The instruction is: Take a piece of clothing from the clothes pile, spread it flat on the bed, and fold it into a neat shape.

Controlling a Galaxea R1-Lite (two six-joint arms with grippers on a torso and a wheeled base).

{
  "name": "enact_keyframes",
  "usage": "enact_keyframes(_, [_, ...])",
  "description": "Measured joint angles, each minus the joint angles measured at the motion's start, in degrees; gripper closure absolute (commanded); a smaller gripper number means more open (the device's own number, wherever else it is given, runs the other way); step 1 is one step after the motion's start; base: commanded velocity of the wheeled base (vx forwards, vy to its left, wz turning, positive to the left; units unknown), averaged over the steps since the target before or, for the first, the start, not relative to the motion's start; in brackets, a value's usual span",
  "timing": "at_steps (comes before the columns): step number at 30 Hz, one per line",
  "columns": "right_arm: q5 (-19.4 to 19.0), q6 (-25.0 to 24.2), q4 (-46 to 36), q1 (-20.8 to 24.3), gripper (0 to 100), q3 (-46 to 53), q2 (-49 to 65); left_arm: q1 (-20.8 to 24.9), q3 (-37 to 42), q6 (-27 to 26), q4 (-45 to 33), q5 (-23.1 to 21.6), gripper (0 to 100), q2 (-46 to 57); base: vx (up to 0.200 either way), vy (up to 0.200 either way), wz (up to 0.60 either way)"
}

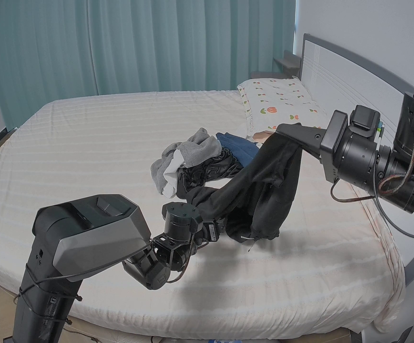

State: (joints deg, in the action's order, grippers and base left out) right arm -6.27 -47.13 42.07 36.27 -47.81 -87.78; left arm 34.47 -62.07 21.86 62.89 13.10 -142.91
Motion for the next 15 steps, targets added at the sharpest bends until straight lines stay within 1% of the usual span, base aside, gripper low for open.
enact_keyframes(4, [-0.3,-0.09,0.02,-2.45,100,-0.91,-0.09,-2.47,-1.84,0.15,-0.35,0.06,0,-2.27,0.0,0.0,0.0])
enact_keyframes(10, [-2.54,-0.5,0.0,-6.28,100,-1.58,-1.07,-5.23,-3.22,1.46,-0.79,-0.02,0,-4.55,0.0,0.0,0.0])
enact_keyframes(11, [-2.71,-0.57,0.07,-6.89,100,-1.61,-1.41,-5.71,-3.3,1.68,-0.95,-0.11,100,-4.8,0.0,0.0,0.0])
enact_keyframes(15, [-2.84,-0.82,0.1,-8.19,100,-1.33,-2.56,-6.34,-3.41,3.21,-1.17,-0.28,100,-5.28,0.0,0.0,0.0])
